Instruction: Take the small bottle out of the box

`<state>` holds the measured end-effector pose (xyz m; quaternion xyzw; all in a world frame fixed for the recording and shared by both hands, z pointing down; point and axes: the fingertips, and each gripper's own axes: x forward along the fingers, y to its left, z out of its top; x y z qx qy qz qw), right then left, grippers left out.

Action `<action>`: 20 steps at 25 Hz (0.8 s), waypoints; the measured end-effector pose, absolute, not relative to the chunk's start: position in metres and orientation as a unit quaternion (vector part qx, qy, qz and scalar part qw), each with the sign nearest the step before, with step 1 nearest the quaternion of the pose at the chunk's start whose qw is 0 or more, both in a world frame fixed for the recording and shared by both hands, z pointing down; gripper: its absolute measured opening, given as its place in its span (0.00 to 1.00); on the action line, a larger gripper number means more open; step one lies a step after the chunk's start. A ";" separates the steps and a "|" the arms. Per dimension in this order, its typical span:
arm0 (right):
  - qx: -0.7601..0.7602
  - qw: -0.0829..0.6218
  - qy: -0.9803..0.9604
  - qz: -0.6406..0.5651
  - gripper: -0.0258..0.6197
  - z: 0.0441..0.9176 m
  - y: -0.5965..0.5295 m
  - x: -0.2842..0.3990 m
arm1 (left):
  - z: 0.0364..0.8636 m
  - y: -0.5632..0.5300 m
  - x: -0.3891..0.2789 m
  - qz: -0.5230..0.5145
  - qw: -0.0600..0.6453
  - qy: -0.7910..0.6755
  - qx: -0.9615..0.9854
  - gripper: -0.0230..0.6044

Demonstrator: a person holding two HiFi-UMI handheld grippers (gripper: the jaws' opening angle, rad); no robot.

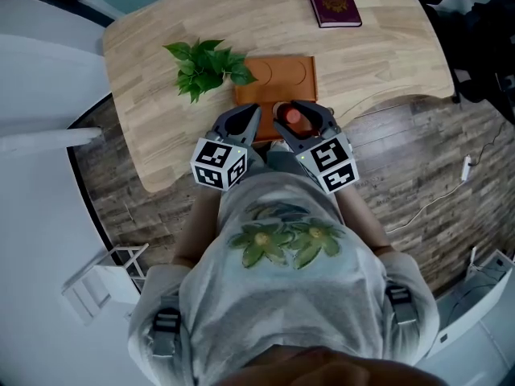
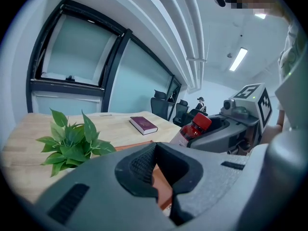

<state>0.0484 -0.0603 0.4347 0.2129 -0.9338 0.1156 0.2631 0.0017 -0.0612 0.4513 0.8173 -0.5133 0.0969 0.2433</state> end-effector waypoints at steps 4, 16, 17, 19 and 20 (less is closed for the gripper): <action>0.211 0.261 -0.935 0.117 0.37 0.436 -0.060 0.051 | 0.454 -0.058 0.004 0.101 0.247 -0.514 0.815 0.05; 0.201 0.271 -0.933 0.122 0.37 0.443 -0.059 0.053 | 0.458 -0.057 0.003 0.104 0.254 -0.521 0.808 0.05; 0.200 0.274 -0.933 0.123 0.37 0.445 -0.058 0.054 | 0.459 -0.056 0.002 0.103 0.255 -0.522 0.807 0.05; 0.199 0.276 -0.932 0.124 0.37 0.446 -0.057 0.053 | 0.461 -0.054 0.001 0.104 0.258 -0.523 0.805 0.05; 0.199 0.271 -0.933 0.125 0.37 0.446 -0.057 0.052 | 0.462 -0.053 0.001 0.105 0.259 -0.524 0.805 0.05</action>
